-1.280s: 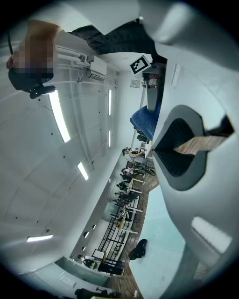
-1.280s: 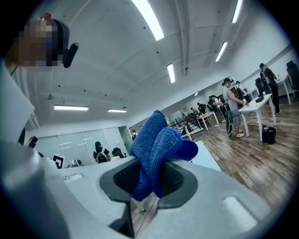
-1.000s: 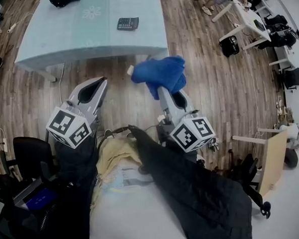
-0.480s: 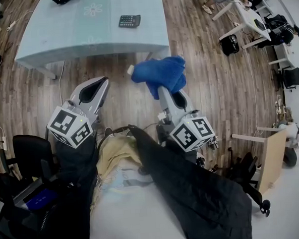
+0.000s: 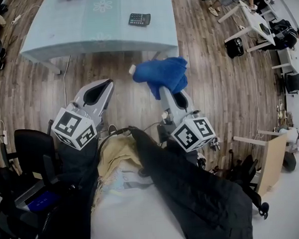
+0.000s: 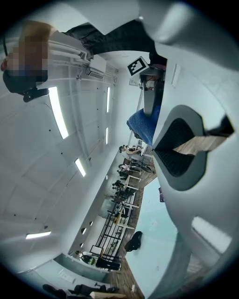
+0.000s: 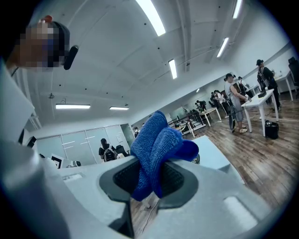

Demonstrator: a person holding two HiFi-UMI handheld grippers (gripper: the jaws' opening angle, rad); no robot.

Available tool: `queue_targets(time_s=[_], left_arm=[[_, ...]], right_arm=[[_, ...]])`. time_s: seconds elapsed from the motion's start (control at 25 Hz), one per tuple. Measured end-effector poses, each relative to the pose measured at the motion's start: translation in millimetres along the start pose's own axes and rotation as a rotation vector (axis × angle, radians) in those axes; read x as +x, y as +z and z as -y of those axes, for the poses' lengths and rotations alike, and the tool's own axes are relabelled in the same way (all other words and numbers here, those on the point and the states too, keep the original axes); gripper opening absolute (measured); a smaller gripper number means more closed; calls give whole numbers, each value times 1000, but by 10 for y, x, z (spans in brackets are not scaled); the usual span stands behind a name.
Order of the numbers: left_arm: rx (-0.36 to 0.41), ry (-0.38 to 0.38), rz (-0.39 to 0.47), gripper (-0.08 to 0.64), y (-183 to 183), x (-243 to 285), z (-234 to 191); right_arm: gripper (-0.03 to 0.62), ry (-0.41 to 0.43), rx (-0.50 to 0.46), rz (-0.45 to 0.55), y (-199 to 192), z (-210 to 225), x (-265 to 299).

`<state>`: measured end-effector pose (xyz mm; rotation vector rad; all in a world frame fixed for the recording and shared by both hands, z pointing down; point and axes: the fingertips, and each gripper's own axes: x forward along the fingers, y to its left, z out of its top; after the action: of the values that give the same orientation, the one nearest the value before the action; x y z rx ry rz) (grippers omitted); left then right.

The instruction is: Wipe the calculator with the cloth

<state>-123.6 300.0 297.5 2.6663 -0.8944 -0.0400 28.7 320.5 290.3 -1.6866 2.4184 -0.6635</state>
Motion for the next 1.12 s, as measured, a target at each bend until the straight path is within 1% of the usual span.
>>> queue_targets(time_s=[0.2, 0.32, 0.48, 0.6, 0.8, 0.88, 1.0, 1.12], left_arm=[[-27, 33, -14, -1, -165, -130, -163], [-47, 51, -15, -2, -261, -235, -217], [-72, 81, -19, -2, -303, -343, -231], [-85, 95, -29, 0, -324, -314, -274], [-87, 140, -44, -1, -267, -119, -441], [-78, 161, -45, -1, -244, 4, -580], [-64, 200, -43, -1, -95, 246, -844], [-36, 214, -33, -2, 122, 593, -1029]], right_arm=[[94, -16, 2, -30, -186, -60, 100], [94, -35, 0, -36, -258, -54, 62], [94, -65, 0, -47, -240, -37, -44], [94, -78, 1, -47, -176, 63, -8], [95, -54, 11, -44, -59, 252, 285], [96, -35, 17, -39, -10, 367, 473], [96, -3, 25, -24, 158, 509, 802], [96, 29, 36, 10, 378, 724, 1073]])
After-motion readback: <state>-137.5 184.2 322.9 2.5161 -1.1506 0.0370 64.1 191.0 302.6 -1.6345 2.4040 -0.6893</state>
